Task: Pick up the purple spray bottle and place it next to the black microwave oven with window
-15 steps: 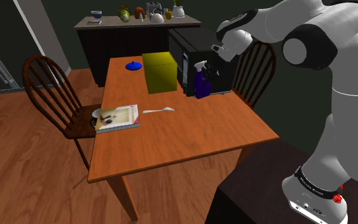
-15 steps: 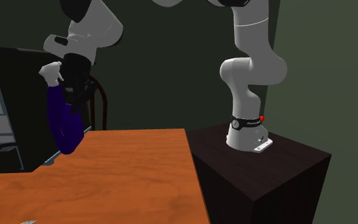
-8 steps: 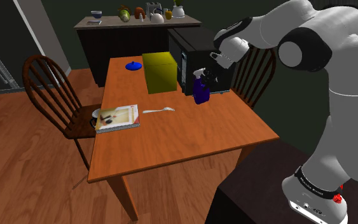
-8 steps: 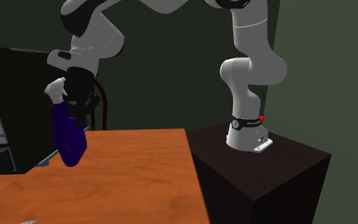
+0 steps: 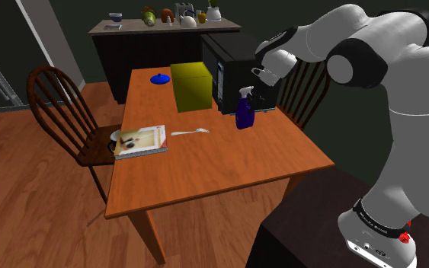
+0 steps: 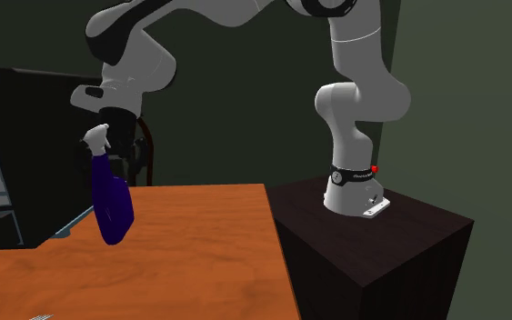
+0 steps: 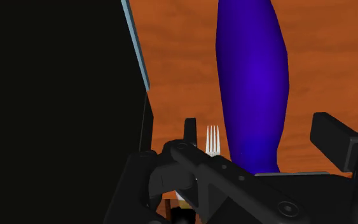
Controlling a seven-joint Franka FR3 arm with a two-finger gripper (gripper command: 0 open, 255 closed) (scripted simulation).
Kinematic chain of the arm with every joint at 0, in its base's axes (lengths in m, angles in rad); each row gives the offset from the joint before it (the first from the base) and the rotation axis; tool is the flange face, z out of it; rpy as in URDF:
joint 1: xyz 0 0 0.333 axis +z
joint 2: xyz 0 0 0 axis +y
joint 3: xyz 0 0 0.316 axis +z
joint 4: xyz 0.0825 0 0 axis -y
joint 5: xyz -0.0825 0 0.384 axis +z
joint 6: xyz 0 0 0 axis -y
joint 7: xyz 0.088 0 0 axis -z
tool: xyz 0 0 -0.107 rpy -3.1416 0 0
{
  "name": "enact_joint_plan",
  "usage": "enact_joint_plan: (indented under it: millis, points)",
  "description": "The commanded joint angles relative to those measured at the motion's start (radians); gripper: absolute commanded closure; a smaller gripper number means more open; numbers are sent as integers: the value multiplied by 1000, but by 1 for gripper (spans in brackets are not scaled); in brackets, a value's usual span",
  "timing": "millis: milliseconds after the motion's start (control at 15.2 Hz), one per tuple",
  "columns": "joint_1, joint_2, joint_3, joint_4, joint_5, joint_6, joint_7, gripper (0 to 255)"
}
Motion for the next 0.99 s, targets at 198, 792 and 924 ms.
enact_joint_plan:
  millis: [198, 792, 924]
  points:
    - [-1, -18, -14, 2, -20, -16, 8, 0]
    - [-6, -66, -51, 13, -74, -63, 29, 0]
    - [-6, -66, -51, 13, -74, -63, 29, 0]
